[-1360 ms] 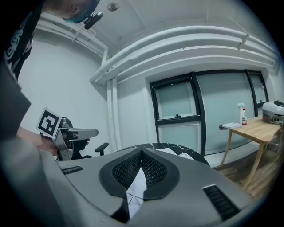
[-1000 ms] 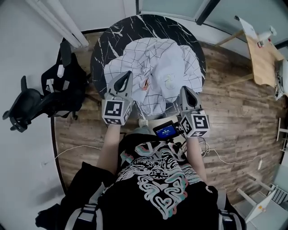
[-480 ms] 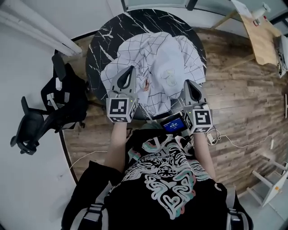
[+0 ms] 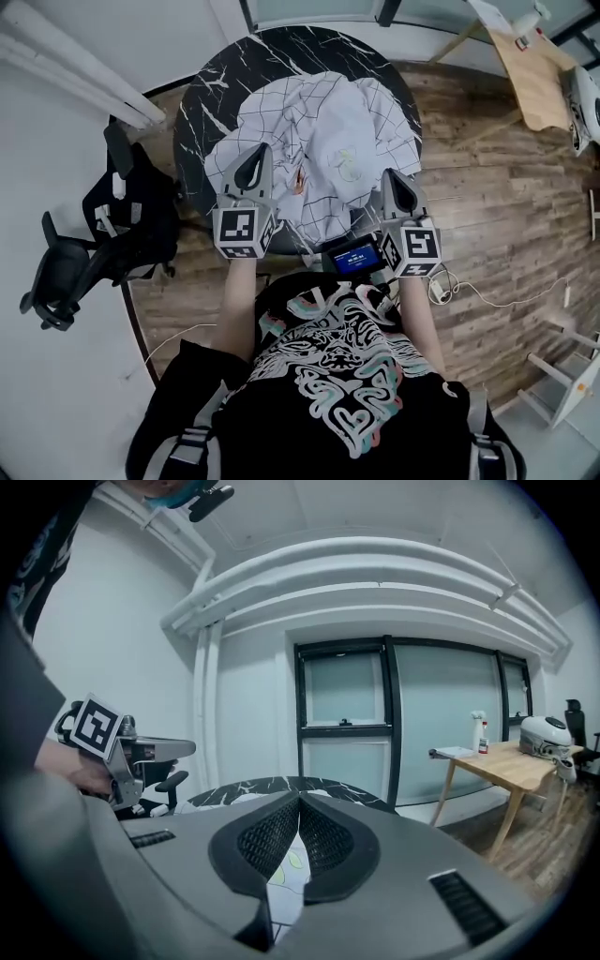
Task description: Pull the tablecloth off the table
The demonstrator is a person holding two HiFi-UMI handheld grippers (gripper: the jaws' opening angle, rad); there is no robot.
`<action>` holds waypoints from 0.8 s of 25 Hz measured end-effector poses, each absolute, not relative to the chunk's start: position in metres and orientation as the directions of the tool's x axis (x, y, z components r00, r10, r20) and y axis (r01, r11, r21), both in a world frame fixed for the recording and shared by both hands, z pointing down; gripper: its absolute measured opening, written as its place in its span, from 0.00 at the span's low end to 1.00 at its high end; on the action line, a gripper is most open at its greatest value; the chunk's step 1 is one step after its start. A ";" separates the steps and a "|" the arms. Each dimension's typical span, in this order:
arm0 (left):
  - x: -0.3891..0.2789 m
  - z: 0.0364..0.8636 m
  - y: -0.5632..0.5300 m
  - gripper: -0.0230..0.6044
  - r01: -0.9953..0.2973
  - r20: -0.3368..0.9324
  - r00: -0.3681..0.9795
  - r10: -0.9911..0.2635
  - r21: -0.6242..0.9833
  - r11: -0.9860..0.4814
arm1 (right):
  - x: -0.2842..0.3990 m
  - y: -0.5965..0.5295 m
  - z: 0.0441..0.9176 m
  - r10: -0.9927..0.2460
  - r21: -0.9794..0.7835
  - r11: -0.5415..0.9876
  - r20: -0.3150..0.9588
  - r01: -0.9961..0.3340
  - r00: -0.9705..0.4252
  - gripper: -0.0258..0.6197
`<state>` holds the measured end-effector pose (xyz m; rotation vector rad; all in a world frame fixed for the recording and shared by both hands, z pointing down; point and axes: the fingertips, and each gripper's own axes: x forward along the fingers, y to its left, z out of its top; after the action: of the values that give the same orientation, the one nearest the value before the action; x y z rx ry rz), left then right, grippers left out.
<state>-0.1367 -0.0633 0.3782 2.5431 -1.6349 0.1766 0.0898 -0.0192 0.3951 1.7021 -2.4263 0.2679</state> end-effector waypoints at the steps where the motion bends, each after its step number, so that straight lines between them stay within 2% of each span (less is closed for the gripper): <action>1: -0.137 0.377 -0.063 0.08 -0.911 0.158 0.411 -0.898 0.030 -0.411 | 0.090 -0.020 0.395 -0.912 -0.057 0.333 0.235 -0.941 -0.337 0.06; 13: -0.138 0.387 -0.060 0.08 -0.915 0.180 0.379 -0.908 -0.072 -0.396 | 0.084 -0.029 0.414 -0.882 -0.095 0.363 0.286 -0.927 -0.375 0.08; 20: -0.136 0.395 -0.062 0.08 -0.899 0.206 0.382 -0.901 -0.146 -0.414 | 0.077 -0.036 0.427 -0.859 -0.151 0.375 0.314 -0.915 -0.404 0.15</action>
<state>-0.1356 -0.0617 0.3955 2.6193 -1.7062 0.4003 0.0774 -0.0363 0.4271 1.5992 -2.4478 0.4499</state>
